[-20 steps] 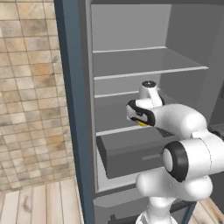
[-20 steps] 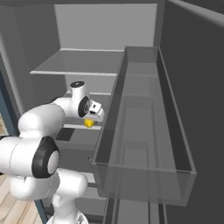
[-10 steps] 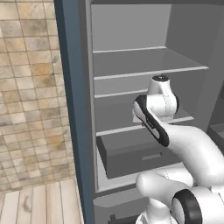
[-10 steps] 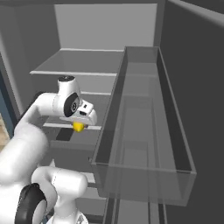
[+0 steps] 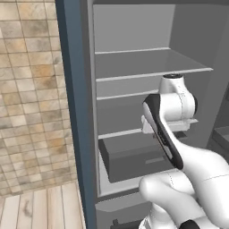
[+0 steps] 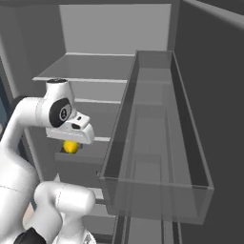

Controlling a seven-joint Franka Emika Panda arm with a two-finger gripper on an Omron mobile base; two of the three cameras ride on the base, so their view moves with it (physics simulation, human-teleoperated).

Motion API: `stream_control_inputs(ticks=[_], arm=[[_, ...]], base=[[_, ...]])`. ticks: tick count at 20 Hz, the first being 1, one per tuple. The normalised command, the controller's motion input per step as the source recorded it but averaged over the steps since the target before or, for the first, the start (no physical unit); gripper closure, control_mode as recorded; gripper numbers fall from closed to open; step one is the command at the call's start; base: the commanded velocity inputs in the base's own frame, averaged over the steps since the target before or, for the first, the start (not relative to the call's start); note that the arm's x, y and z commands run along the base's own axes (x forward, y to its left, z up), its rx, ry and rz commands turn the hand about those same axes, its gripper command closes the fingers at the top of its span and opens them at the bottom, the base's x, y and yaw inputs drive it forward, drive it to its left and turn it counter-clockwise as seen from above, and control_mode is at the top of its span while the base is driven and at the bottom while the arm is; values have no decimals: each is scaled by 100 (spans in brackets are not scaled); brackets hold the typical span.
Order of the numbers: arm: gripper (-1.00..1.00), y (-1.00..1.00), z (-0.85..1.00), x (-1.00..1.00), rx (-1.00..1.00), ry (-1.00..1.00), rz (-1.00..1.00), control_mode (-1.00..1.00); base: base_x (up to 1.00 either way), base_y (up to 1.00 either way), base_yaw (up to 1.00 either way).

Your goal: Retrieve a lemon from the fridge and place it on the cutting board with the fish.

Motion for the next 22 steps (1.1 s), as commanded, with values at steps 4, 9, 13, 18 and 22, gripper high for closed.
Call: stream_control_inputs(ticks=[4,9,13,18,22], arm=[[100,0,2,-100,0,1,1,-100],[100,0,11,-52,0,-5,0,-100],[100,4,52,0,0,1,0,-100],[100,4,19,-1,0,1,0,-100],[100,0,0,0,0,0,0,-100]], base=[[0,0,0],[0,0,0],[0,0,0],[0,0,0],[0,0,0]])
